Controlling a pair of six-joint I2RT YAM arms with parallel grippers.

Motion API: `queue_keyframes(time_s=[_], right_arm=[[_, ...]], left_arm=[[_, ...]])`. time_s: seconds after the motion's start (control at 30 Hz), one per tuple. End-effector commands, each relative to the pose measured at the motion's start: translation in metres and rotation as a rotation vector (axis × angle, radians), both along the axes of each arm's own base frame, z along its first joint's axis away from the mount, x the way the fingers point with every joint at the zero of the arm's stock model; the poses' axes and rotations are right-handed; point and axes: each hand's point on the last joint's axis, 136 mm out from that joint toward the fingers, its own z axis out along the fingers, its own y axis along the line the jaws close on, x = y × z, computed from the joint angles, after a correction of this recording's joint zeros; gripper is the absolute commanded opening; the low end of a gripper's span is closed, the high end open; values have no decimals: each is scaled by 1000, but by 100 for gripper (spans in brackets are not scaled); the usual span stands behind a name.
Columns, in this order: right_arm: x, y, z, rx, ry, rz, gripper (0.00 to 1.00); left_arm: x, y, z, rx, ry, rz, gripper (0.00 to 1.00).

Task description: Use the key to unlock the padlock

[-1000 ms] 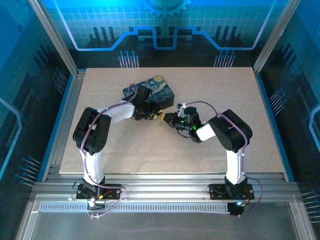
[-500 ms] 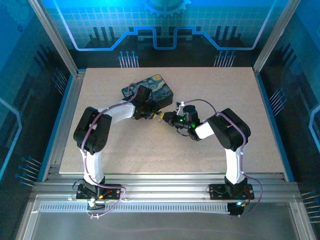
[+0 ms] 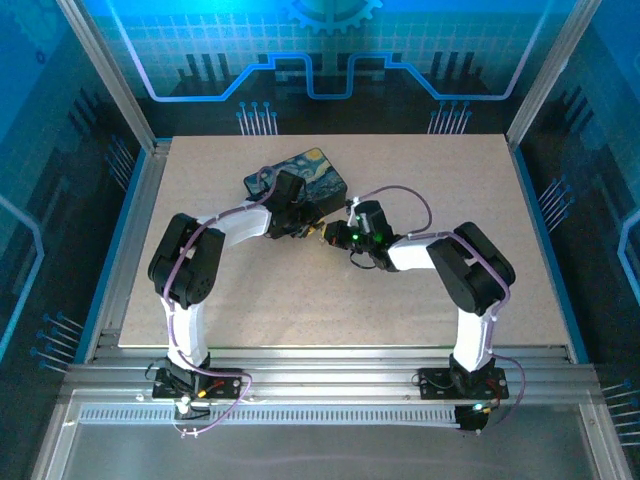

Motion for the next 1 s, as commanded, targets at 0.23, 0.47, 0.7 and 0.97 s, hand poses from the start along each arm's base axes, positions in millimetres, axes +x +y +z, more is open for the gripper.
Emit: queue_keyframes(time_s=[0.23, 0.47, 0.7, 0.97], right_arm=[[9, 26, 85, 289, -237, 137, 0], [21, 23, 48, 189, -73, 33, 0], [17, 15, 51, -133, -187, 3, 0], [21, 23, 66, -294, -337, 75, 0]], left_arm=[[-76, -5, -82, 68, 324, -81, 0], [-75, -7, -77, 59, 318, -87, 0], [-80, -5, -81, 66, 329, -88, 0], [-86, -8, -84, 60, 340, -91, 0]])
